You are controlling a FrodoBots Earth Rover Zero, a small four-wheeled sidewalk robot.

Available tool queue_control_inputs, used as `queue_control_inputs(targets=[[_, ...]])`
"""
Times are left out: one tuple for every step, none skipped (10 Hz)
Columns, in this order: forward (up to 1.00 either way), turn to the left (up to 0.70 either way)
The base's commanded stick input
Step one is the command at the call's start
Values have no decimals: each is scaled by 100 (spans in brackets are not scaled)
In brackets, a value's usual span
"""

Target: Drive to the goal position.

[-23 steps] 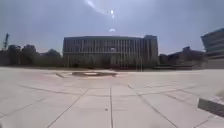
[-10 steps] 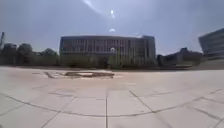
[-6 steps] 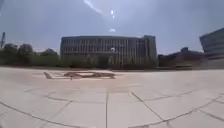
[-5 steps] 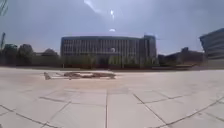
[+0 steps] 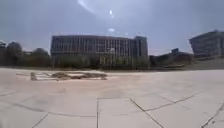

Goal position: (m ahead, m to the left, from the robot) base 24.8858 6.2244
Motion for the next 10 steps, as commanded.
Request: queue_control_inputs(targets=[[70,0],[70,0],[70,-14],[70,-35],[70,-35],[70,-10],[70,0],[70,0],[70,0],[70,0]])
